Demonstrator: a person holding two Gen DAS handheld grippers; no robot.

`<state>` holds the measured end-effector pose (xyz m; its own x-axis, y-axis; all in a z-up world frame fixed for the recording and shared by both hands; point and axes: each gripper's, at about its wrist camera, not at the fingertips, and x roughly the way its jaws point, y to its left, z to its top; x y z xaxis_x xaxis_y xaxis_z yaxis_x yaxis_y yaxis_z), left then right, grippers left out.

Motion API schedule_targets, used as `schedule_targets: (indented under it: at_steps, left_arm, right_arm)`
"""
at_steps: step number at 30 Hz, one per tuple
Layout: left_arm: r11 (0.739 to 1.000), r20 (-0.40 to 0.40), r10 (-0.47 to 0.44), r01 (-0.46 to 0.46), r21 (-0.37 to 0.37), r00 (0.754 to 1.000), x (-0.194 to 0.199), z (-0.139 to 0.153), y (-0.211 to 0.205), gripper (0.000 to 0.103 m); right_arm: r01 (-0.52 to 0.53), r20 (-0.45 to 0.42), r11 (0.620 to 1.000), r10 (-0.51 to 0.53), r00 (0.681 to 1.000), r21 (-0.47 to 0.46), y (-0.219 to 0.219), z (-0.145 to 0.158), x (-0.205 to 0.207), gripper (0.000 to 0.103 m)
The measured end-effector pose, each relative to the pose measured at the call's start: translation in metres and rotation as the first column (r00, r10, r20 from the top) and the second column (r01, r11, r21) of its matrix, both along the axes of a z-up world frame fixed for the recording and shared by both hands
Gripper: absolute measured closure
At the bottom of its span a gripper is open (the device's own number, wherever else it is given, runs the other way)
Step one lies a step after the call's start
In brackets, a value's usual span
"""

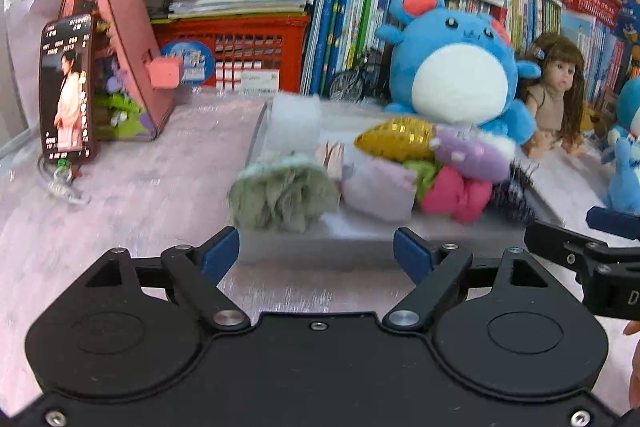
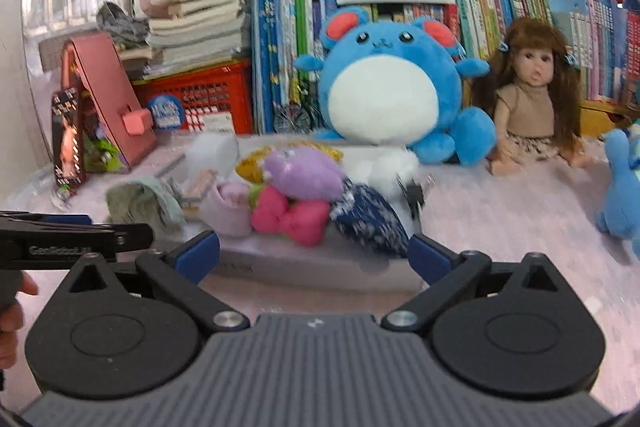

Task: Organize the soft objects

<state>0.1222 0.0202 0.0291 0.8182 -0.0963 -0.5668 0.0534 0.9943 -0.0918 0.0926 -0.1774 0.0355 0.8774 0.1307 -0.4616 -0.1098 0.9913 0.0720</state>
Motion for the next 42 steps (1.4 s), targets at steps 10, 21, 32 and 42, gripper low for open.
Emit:
schedule_targets:
  at_steps: [10,21,32,42]
  left_arm:
    - [0.999,-0.092,0.026,-0.024,0.023,0.995,-0.005,-0.033,-0.005,0.02]
    - [0.995,-0.077,0.045,-0.038,0.093,0.996,-0.007,-0.045,-0.016,0.013]
    - [0.993,-0.082,0.073,-0.064,0.103,0.994,-0.005,-0.048,-0.015,0.003]
    - [0.992,-0.087,0.08,-0.071,0.104,0.993,-0.004,-0.049,-0.015,0.0]
  right_arm:
    - [0.027,-0.074,0.999,-0.029,0.997,-0.025,-0.003,-0.028,-0.005,0.0]
    - [0.047,-0.139,0.998,-0.051,0.989,-0.038,-0.002,-0.043,0.003,0.0]
    - [0.024,-0.176,0.995,-0.04,0.984,-0.095,0.007,-0.048,0.008,0.0]
    - [0.024,-0.179,0.995,-0.041,0.983,-0.099,0.008,-0.049,0.008,0.0]
